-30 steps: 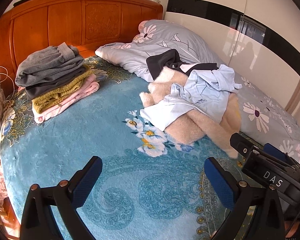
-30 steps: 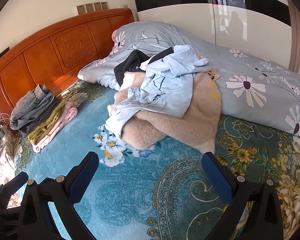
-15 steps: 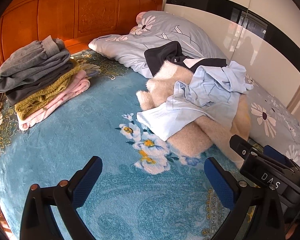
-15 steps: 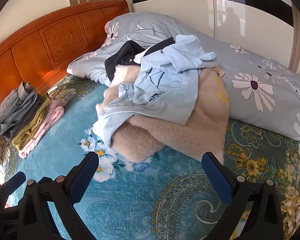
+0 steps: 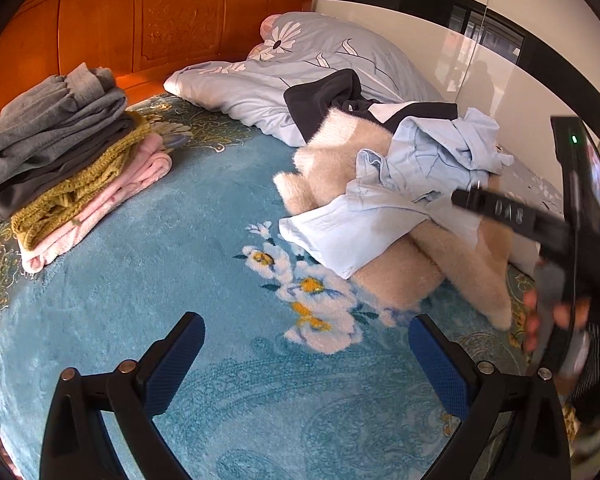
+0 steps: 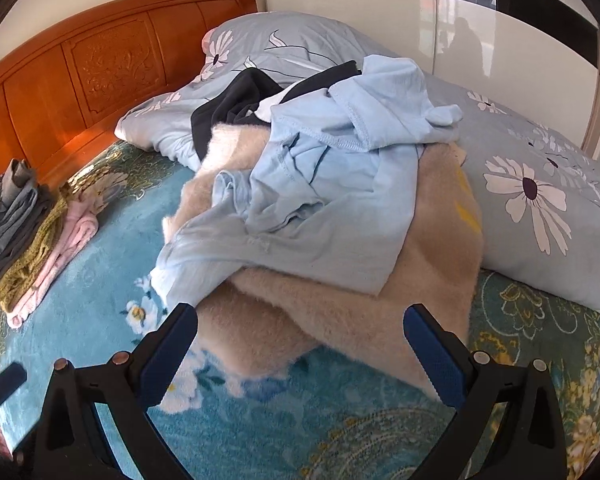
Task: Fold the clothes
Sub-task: 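Grasp the light blue shirt with the right gripper and lift it off the pile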
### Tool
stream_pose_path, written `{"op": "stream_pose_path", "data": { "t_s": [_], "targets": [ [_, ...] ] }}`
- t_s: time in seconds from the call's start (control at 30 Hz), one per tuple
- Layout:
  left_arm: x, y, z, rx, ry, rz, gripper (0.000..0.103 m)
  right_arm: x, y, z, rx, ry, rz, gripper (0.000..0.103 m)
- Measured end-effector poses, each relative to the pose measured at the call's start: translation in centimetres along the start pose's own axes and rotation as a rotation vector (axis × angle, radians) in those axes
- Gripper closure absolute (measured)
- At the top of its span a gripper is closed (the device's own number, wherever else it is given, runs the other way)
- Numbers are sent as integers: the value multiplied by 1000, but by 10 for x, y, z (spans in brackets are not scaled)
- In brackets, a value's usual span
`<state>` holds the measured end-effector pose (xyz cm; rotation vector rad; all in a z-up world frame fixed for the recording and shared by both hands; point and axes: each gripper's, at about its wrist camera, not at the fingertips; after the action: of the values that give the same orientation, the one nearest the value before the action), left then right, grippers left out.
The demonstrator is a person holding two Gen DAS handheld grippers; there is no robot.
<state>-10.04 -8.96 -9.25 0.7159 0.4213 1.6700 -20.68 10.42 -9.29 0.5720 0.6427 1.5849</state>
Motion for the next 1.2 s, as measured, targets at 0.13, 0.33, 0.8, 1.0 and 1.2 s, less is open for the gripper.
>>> {"op": "stream_pose_path", "data": {
  "t_s": [0.13, 0.33, 0.8, 1.0, 1.2],
  "targets": [
    [-26, -13, 3, -22, -14, 89, 0, 26, 45, -25, 33, -40, -70, 0],
    [-56, -27, 18, -12, 3, 172, 0, 88, 98, -69, 12, -19, -423, 0],
    [-76, -49, 61, -12, 26, 285, 0, 130, 114, -47, -47, 366, -715, 93],
    [-61, -49, 97, 16, -10, 305, 0, 127, 122, 35, 58, 504, -562, 93],
    [-42, -49, 147, 52, -53, 252, 0, 118, 123, 124, 144, 646, -471, 93]
  ]
}}
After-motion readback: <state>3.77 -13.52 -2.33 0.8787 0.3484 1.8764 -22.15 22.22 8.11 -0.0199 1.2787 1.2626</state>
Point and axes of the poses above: each gripper's, at about its wrist camera, not at the fingertips, and z roughly against the way its jaws point, x to its right, y to its top, and after that the axes turned 5 degrees about z, right-handed
